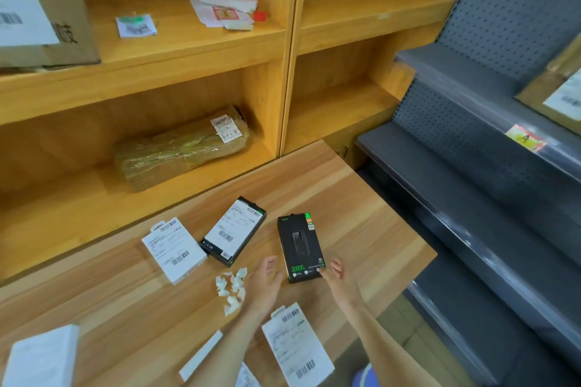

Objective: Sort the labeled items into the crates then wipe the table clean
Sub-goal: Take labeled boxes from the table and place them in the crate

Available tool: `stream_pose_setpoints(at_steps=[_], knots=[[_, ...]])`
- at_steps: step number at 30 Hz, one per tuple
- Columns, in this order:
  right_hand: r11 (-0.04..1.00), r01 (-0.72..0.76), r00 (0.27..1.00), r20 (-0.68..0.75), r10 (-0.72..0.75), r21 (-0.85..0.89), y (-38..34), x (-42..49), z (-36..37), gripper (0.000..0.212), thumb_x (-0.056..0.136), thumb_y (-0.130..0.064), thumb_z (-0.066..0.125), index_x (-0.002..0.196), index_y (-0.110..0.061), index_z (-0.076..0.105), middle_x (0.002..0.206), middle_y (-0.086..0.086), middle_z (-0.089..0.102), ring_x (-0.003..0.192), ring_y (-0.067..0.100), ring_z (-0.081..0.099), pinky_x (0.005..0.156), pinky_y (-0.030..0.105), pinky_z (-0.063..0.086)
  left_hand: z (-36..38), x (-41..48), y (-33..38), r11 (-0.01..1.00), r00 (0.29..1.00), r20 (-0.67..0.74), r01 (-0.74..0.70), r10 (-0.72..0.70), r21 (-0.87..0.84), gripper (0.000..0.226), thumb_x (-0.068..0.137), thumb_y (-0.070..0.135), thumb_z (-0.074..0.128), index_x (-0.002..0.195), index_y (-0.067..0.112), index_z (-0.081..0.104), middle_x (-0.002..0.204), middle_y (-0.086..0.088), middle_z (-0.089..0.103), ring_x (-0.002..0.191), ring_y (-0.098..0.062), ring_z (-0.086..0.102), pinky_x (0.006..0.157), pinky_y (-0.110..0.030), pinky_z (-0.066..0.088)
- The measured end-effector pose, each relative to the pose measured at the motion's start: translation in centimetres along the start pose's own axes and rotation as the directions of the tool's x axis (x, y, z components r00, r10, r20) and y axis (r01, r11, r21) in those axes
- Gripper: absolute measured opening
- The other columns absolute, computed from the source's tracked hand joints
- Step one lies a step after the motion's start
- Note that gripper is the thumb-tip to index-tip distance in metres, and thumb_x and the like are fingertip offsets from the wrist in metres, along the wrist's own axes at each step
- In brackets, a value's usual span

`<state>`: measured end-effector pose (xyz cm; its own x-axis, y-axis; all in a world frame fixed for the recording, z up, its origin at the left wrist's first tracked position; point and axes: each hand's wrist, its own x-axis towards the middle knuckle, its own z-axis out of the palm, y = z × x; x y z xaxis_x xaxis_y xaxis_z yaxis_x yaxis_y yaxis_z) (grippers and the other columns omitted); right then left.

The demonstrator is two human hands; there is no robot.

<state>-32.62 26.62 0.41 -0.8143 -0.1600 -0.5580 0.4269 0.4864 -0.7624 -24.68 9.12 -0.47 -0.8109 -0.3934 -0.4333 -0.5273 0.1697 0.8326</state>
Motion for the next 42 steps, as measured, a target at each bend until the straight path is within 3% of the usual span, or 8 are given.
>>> stream_pose_setpoints(at_steps=[8, 11, 16, 21, 29, 34, 37, 42], knots=[[0.997, -0.072, 0.994, 0.087, 0.072, -0.004, 2.0, 8.0, 1.7, 0.027, 0.091, -0.013, 0.065, 0.114, -0.027, 0.058, 0.120, 0.000, 0.070, 0.117, 0.019, 0.064, 0.097, 0.029, 0.048, 3.6, 5.9, -0.4, 0.997, 0.993, 0.092, 0.072, -0.073, 0.011, 0.067, 0.096, 0.021, 0.058, 0.154, 0.021, 0.024, 0.161, 0.004, 0.024, 0.148, -0.018, 0.024, 0.120, -0.041, 0.023], [0.996, -0.083, 0.991, 0.099, 0.085, -0.018, 2.1, 8.5, 2.2, 0.022, 0.088, -0.027, 0.064, 0.110, -0.027, 0.066, 0.106, -0.006, 0.074, 0.108, 0.018, 0.068, 0.085, 0.026, 0.049, 4.7, 6.9, -0.7, 0.995, 0.988, 0.121, 0.095, -0.093, -0.006, 0.077, 0.093, 0.017, 0.060, 0.157, 0.021, 0.016, 0.163, 0.001, 0.018, 0.148, -0.015, 0.022, 0.120, -0.033, 0.021], [0.942, -0.247, 0.969, 0.039, 0.245, 0.226, 1.0, 8.0, 2.9, 0.011, 0.096, -0.026, 0.059, 0.101, -0.017, 0.057, 0.099, 0.003, 0.068, 0.091, 0.016, 0.064, 0.081, 0.034, 0.049, 5.6, 7.2, -0.9, 0.993, 0.988, 0.108, 0.106, -0.111, 0.050, 0.106, 0.076, 0.028, 0.076, 0.158, 0.023, 0.008, 0.157, -0.002, 0.018, 0.145, -0.019, 0.022, 0.119, -0.034, 0.024], [0.909, -0.128, 0.992, 0.059, 0.114, 0.396, -0.4, 7.2, 2.9, 0.017, 0.095, -0.017, 0.064, 0.093, -0.004, 0.054, 0.097, 0.017, 0.069, 0.082, 0.022, 0.072, 0.063, 0.031, 0.058, 4.7, 6.7, -1.6, 0.996, 0.992, 0.122, 0.020, -0.030, 0.082, 0.130, 0.051, 0.038, 0.082, 0.152, 0.049, -0.001, 0.146, 0.010, 0.022, 0.137, -0.014, 0.024, 0.115, -0.043, 0.032], [0.930, 0.105, 0.978, 0.135, -0.162, 0.353, -4.0, 4.4, 4.0, 0.038, 0.077, -0.017, 0.084, 0.111, -0.008, 0.071, 0.107, 0.015, 0.073, 0.098, 0.036, 0.071, 0.069, 0.035, 0.059, 2.3, 3.3, 2.4, 0.989, 0.995, -0.095, 0.027, -0.041, -0.144, 0.063, 0.078, 0.027, 0.079, 0.129, 0.037, 0.043, 0.105, 0.017, 0.064, 0.092, 0.002, 0.062, 0.066, -0.012, 0.047], [0.927, 0.353, 0.905, 0.203, -0.373, 0.128, -5.3, 3.8, 5.2, 0.018, 0.084, -0.012, 0.077, 0.100, -0.020, 0.076, 0.108, 0.004, 0.073, 0.106, 0.025, 0.066, 0.094, 0.038, 0.053, -1.2, 2.3, 1.7, 0.897, 0.965, -0.193, 0.075, -0.175, -0.436, 0.036, 0.084, 0.021, 0.074, 0.115, 0.027, 0.057, 0.109, 0.006, 0.070, 0.099, -0.006, 0.066, 0.085, -0.033, 0.056], [0.921, 0.389, 0.909, 0.164, -0.383, -0.001, -6.2, 4.3, 6.7, 0.038, 0.082, -0.012, 0.078, 0.114, -0.027, 0.065, 0.120, -0.004, 0.059, 0.112, 0.012, 0.054, 0.099, 0.028, 0.045, -3.2, 2.3, 1.4, 0.801, 0.948, -0.201, 0.083, -0.246, -0.593, 0.031, 0.084, 0.018, 0.076, 0.108, 0.023, 0.056, 0.107, 0.002, 0.071, 0.097, -0.011, 0.067, 0.085, -0.035, 0.056], [0.959, 0.284, 0.949, 0.140, -0.282, 0.006, -7.0, 7.1, 8.6, 0.066, 0.078, -0.035, 0.079, 0.135, -0.029, 0.048, 0.138, -0.002, 0.052, 0.124, 0.016, 0.055, 0.104, 0.042, 0.049, -6.2, 2.7, 0.0, 0.682, 0.943, -0.151, 0.098, -0.296, -0.725, 0.039, 0.083, 0.016, 0.077, 0.117, 0.016, 0.057, 0.110, -0.002, 0.073, 0.102, -0.021, 0.070, 0.095, -0.048, 0.054]])
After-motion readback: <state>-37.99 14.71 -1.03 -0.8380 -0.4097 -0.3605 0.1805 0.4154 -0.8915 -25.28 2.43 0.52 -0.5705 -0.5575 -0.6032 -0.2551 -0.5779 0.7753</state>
